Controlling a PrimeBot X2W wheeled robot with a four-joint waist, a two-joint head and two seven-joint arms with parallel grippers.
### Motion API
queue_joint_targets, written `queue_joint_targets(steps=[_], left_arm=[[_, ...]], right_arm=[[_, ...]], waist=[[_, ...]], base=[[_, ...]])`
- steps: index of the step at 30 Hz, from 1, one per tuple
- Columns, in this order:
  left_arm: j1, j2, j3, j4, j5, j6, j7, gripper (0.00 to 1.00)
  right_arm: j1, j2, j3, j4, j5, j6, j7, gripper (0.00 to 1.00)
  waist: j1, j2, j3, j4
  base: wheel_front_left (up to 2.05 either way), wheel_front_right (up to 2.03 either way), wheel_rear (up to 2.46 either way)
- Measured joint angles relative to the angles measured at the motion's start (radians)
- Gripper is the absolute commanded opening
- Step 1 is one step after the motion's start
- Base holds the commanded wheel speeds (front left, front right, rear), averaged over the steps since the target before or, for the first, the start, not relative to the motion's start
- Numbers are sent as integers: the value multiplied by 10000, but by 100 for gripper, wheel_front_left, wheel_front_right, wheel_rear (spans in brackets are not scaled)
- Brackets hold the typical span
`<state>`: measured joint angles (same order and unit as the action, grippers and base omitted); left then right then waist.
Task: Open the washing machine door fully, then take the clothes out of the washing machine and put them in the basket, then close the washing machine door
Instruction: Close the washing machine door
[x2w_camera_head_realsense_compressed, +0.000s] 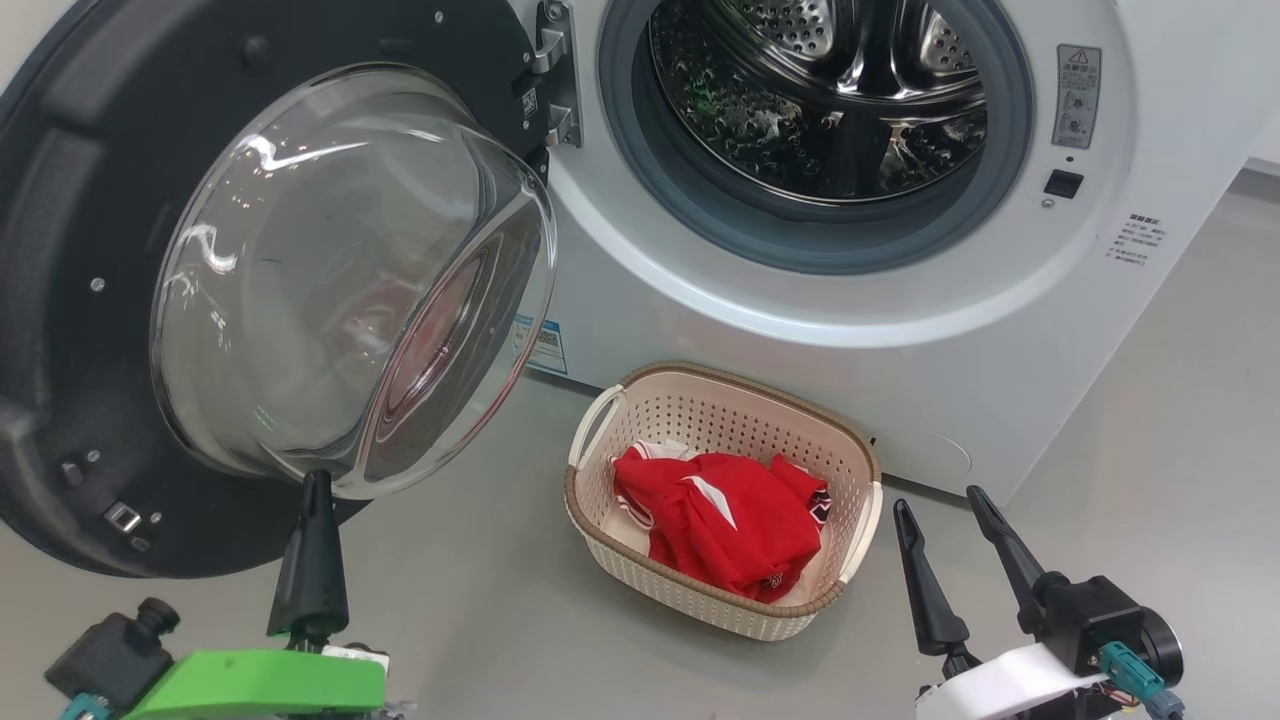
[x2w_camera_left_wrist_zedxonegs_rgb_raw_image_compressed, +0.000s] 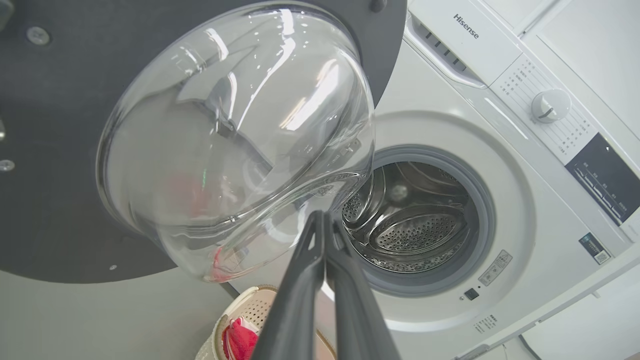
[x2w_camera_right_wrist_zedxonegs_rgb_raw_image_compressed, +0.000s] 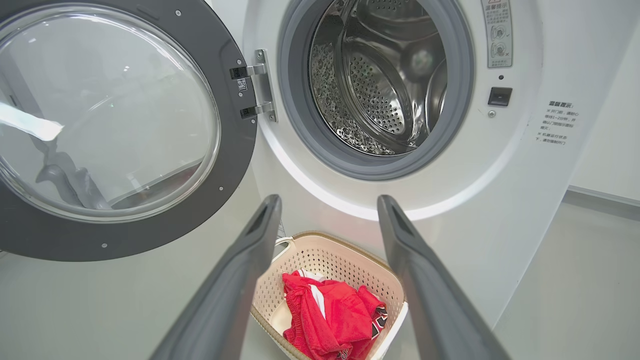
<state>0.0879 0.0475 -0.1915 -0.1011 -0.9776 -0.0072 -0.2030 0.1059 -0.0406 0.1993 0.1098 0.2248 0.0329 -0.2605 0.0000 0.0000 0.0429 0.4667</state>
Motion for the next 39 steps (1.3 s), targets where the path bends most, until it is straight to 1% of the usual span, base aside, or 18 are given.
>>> queue_joint_targets(steps=[6, 8, 10, 15, 18, 21, 27, 30, 34, 35, 36, 37, 38, 39], left_arm=[[-1, 0, 109, -1028, -2907, -522, -211, 0], [-32, -4, 347, -1216, -3831, -627, -270, 0], [-83, -6, 686, -1379, -4451, -675, -272, 0], [-365, -15, 1726, -1735, -4792, -688, -284, 0], [-467, -21, 2343, -2013, -4798, -694, -288, 0], [-594, 167, 2913, -2242, -4867, -696, -288, 0], [-688, 1014, 3910, -2299, -4916, -683, -272, 0], [-690, 1388, 4380, -2203, -5051, -569, -224, 0], [-747, 1881, 4892, -1747, -5438, -267, 67, 0], [-747, 1881, 4892, -1747, -5438, -267, 67, 0], [-785, 2015, 4995, -1593, -5482, -174, 146, 0], [-831, 2161, 5099, -1453, -5544, -113, 236, 0], [-956, 2451, 5208, -1160, -5662, 71, 474, 0], [-1006, 2602, 5244, -976, -5735, 176, 629, 0]], right_arm=[[-1, -2, -4, -8, 0, 0, 0, 100], [-1, 0, -6, -23, 0, -2, 0, 100], [-2, -2, -15, -27, 0, -2, 0, 100], [-9, -2, -54, -44, -4, -2, 0, 100], [-12, 0, -69, -69, -6, -2, 0, 100], [-24, -2, -94, -77, -100, 0, 0, 100], [-66, -2, -163, -75, -165, 0, 0, 100], [-113, -2, -199, -75, -167, 2, 0, 100], [-163, -10, -263, -82, -176, 12, 0, 100], [-163, -10, -263, -82, -176, 12, 0, 100], [-164, -15, -261, -82, -180, 23, 0, 100], [-166, -15, -259, -81, -203, 67, 0, 100], [-169, -15, -259, -81, -263, 92, 0, 100], [-170, -15, -259, -81, -265, 98, 0, 100]], waist=[[0, 0, 53, -18], [0, 0, 84, -16], [0, 0, 124, -8], [0, 0, 203, 2], [0, 0, 260, 11], [0, 0, 345, 27], [0, 0, 411, 71], [0, 0, 443, 102], [0, 0, 489, 156], [0, 0, 489, 156], [0, 0, 505, 171], [0, 0, 518, 182], [0, 0, 538, 194], [0, 0, 550, 199]], base=[[0, 0, 0], [0, 0, 0], [0, 0, 0], [0, 0, 0], [0, 0, 0], [0, 0, 0], [0, 0, 0], [0, 0, 0], [0, 0, 0], [0, 0, 0], [0, 0, 0], [0, 0, 0], [0, 0, 0], [0, 0, 0]])
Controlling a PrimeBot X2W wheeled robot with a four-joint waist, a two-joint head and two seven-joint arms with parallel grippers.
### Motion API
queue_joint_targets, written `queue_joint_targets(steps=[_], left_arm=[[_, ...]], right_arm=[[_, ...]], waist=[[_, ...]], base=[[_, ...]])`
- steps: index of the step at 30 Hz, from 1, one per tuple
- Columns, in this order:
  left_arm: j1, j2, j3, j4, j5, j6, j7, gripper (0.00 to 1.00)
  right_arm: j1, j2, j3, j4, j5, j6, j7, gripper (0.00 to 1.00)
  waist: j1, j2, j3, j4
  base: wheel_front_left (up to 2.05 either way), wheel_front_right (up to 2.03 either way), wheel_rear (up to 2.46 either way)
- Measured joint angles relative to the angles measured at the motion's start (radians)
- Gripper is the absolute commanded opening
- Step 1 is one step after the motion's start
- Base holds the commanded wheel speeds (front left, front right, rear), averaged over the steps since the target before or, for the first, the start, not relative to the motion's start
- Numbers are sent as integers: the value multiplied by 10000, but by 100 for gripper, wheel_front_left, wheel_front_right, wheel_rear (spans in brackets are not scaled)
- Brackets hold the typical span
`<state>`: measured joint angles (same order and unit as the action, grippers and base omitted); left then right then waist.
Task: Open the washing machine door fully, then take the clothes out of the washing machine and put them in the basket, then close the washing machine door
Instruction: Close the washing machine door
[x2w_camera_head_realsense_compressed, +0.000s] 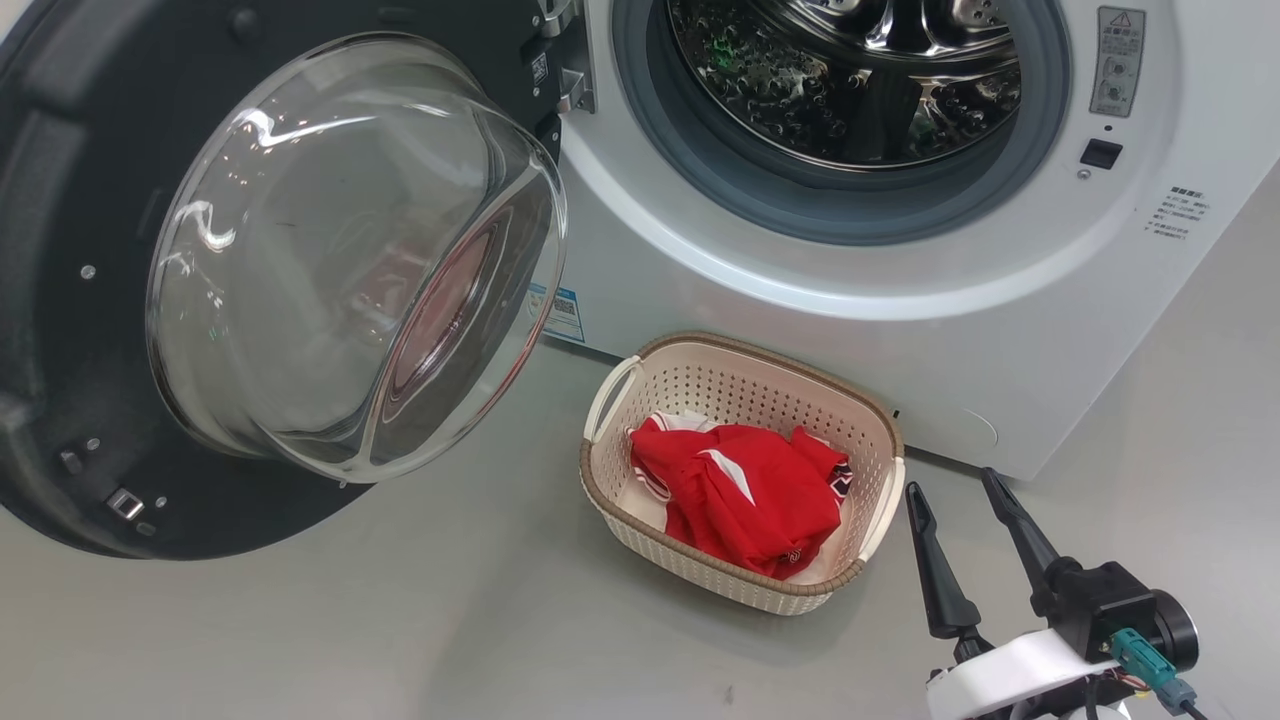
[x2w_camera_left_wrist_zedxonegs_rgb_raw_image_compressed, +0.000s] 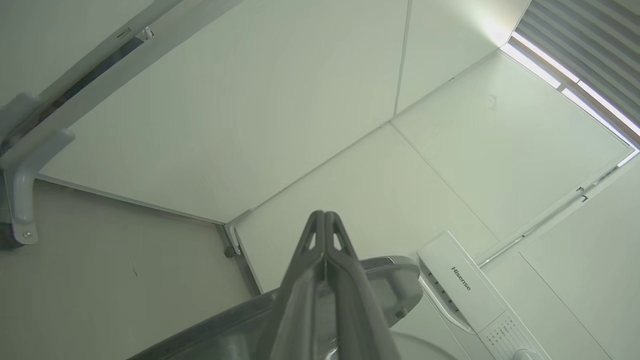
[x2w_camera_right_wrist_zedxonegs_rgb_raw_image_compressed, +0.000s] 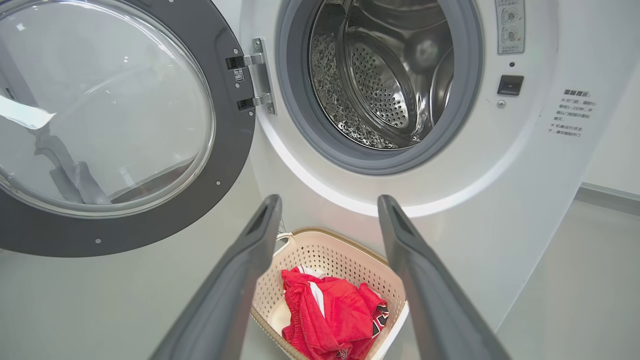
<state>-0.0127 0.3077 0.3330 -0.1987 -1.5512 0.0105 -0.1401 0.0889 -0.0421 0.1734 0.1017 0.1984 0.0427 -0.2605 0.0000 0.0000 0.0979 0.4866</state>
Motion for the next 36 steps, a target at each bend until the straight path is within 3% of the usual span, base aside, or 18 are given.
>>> queue_joint_targets(steps=[6, 11, 20, 36], left_arm=[[-346, 631, 307, 1244, -796, 633, 788, 0], [-790, 982, 514, 2052, -1277, 826, 1281, 0], [-1137, 1524, -132, 3064, -1567, 932, 2380, 0], [-1638, 1674, -1152, 3678, -1927, 892, 4057, 0]], right_arm=[[-33, -38, -4, 4, -19, 27, 0, 100], [-73, -59, -4, 15, -75, 88, 0, 100], [-178, -69, 56, 75, -79, 178, 0, 100], [-183, -71, 107, 165, -148, 280, 0, 100]], waist=[[0, 0, 52, -2], [0, 0, 63, -15], [0, 0, 68, -62], [0, 0, 63, -128]], base=[[0, 0, 0], [0, 0, 0], [0, 0, 0], [0, 0, 0]])
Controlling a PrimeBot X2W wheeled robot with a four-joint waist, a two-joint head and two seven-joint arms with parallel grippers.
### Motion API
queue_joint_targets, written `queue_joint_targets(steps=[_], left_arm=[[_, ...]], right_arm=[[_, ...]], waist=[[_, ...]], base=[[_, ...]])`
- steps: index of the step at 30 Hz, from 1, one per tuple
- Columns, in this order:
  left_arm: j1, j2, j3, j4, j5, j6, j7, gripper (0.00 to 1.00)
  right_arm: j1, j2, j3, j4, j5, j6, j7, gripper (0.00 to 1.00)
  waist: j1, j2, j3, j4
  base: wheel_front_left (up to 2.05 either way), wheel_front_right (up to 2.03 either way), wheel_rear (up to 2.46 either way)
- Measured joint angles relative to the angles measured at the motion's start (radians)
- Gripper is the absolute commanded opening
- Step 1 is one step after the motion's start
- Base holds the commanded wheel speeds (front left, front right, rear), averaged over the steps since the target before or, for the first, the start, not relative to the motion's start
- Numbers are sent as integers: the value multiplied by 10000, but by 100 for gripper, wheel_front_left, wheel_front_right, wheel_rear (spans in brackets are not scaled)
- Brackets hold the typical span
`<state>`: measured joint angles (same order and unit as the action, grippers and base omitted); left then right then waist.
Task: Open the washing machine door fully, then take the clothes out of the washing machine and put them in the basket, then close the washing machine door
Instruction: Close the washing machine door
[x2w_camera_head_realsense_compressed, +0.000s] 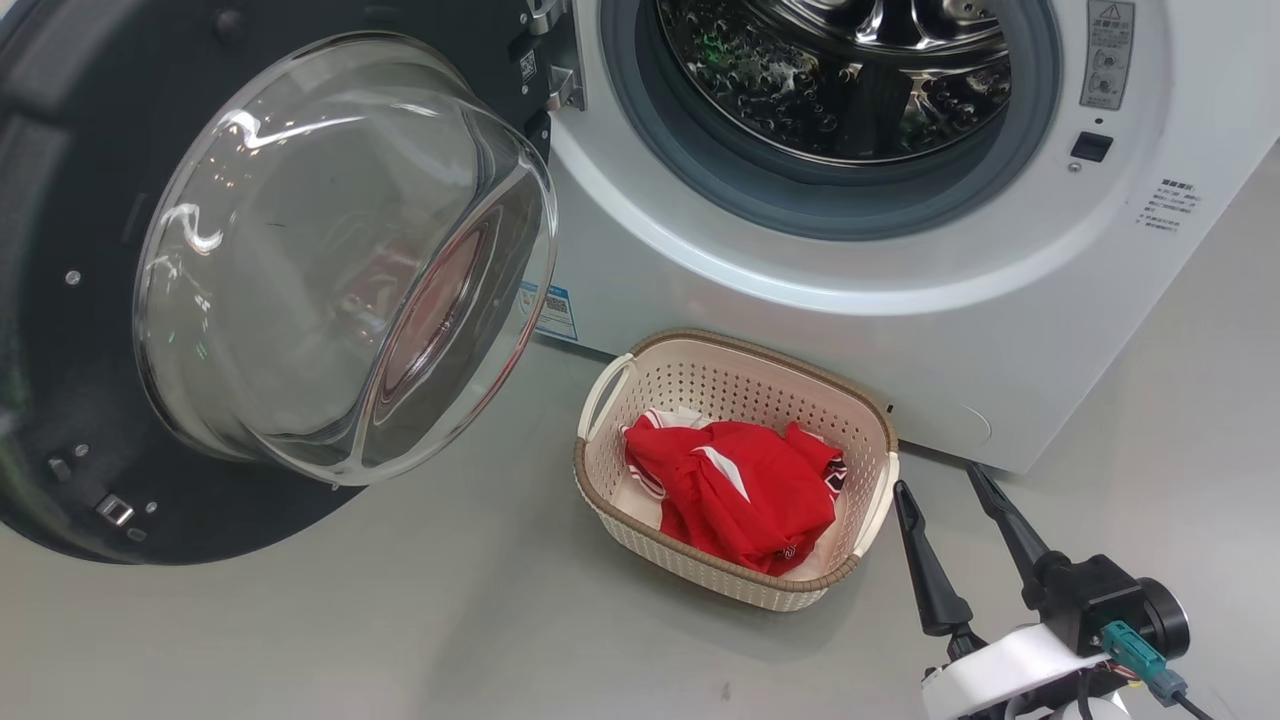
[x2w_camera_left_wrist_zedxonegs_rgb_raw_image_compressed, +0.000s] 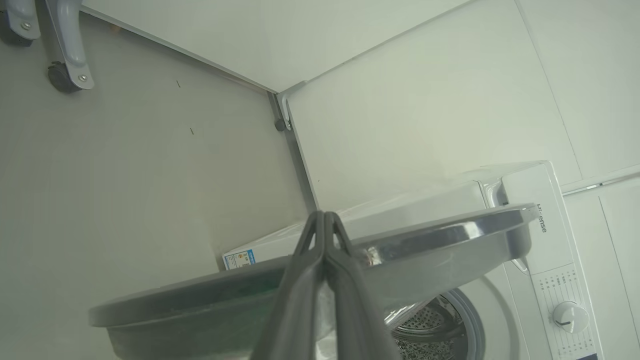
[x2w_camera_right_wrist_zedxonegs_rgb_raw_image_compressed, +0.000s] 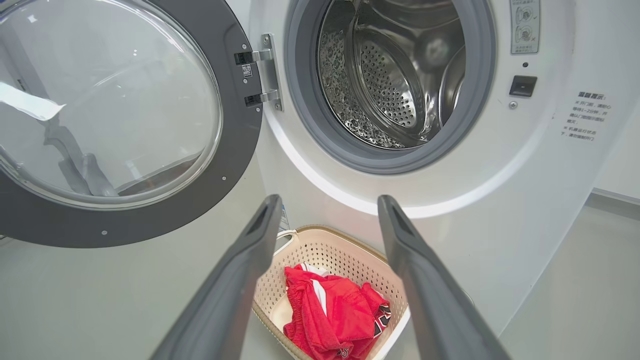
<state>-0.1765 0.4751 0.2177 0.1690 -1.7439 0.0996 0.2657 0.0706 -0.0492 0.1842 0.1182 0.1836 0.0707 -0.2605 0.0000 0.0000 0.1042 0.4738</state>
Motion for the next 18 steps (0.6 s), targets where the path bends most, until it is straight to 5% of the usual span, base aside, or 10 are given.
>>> queue_joint_targets(steps=[18], left_arm=[[-199, 146, -247, 439, -520, -533, 1062, 0]], right_arm=[[-27, 0, -23, 21, -8, 17, 0, 100]], waist=[[0, 0, 96, -79]], base=[[0, 0, 0]])
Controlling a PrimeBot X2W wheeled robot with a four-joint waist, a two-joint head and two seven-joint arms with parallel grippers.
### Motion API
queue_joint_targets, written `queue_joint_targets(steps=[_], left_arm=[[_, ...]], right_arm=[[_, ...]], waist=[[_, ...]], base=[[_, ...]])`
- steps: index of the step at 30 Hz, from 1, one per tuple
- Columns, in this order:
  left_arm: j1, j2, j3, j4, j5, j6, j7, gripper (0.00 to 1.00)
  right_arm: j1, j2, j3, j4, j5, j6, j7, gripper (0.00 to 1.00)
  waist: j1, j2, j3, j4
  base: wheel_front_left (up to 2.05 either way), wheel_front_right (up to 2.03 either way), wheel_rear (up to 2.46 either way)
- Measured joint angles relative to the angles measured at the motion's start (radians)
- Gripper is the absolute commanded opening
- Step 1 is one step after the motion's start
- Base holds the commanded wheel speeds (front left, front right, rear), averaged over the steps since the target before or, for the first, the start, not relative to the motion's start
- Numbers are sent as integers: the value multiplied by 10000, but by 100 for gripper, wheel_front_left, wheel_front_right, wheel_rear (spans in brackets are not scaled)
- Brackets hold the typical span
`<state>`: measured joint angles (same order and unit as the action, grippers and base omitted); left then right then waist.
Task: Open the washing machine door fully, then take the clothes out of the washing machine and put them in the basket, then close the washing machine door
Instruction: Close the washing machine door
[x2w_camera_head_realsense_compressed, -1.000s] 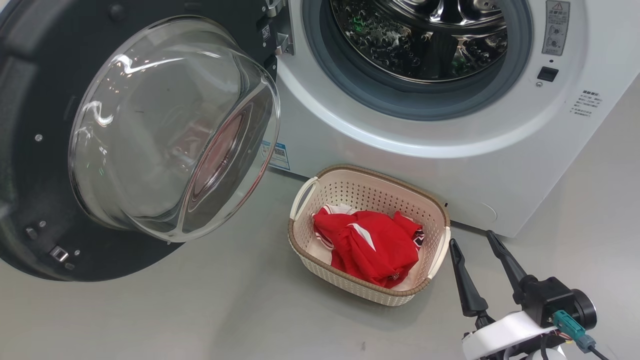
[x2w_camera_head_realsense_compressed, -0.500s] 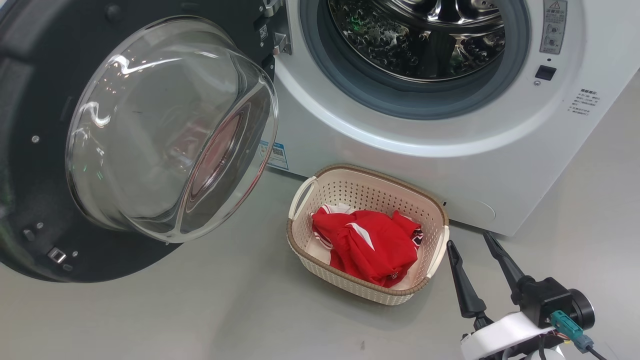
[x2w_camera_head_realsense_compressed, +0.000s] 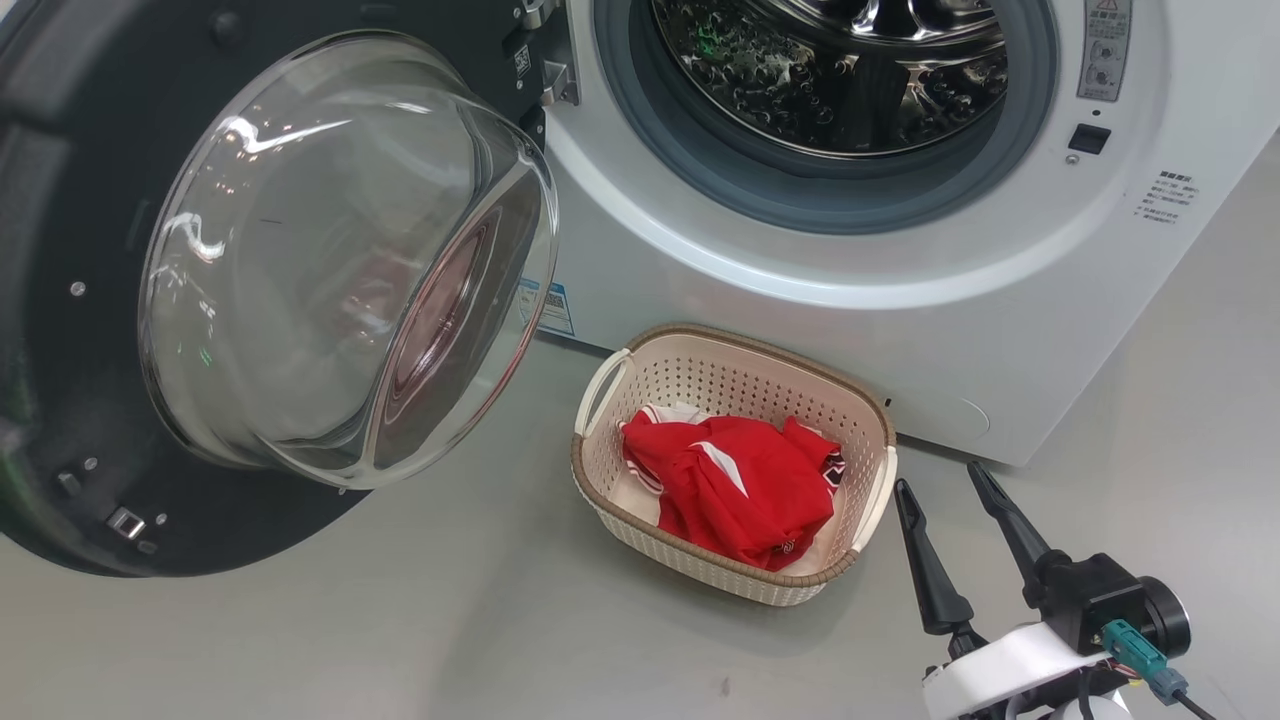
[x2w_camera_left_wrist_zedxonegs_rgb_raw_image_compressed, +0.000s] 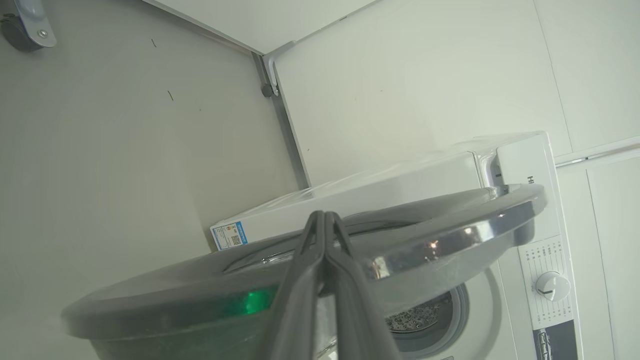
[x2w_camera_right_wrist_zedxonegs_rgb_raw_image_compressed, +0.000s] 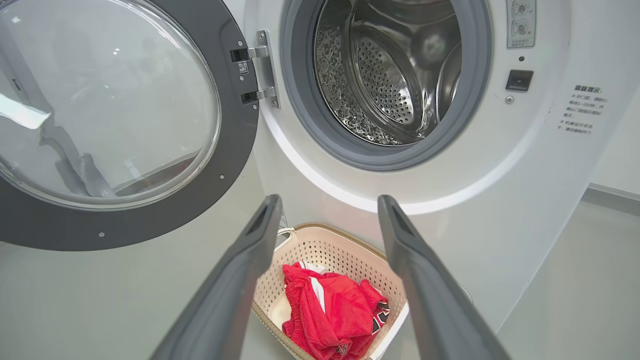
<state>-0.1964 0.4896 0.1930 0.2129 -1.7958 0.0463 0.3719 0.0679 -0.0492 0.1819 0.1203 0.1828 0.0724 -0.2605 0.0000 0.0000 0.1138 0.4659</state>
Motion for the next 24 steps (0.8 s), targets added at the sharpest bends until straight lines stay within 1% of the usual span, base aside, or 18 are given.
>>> queue_joint_targets(steps=[4, 7, 10, 14, 18, 24], left_arm=[[-2, -2, -17, 54, -109, -150, 238, 0], [0, -21, -79, 58, -407, -268, 502, 0], [1, -31, -173, 50, -510, -433, 767, 0], [18, -192, -337, 15, -708, -554, 1181, 0], [46, -345, -543, -140, -1060, -857, 1661, 0], [214, -416, -685, -278, -1246, -1058, 2173, 0]], right_arm=[[-11, 0, -19, 4, -12, 2, 0, 100], [-33, -4, -38, 35, -19, 4, 0, 100], [-34, -4, -44, 56, -25, 56, 0, 100], [-40, -2, -52, 58, -59, 56, 0, 100], [-78, -2, -52, 58, -84, 56, 0, 100], [-198, -4, -61, 52, -98, 58, 0, 100]], waist=[[0, 0, 32, 0], [0, 0, 51, 5], [0, 0, 68, 10], [0, 0, 87, 11], [0, 0, 114, 7], [0, 0, 177, -17]], base=[[0, 0, 0], [0, 0, 0], [0, 0, 0], [0, 0, 0], [0, 0, 0], [0, 0, 0]])
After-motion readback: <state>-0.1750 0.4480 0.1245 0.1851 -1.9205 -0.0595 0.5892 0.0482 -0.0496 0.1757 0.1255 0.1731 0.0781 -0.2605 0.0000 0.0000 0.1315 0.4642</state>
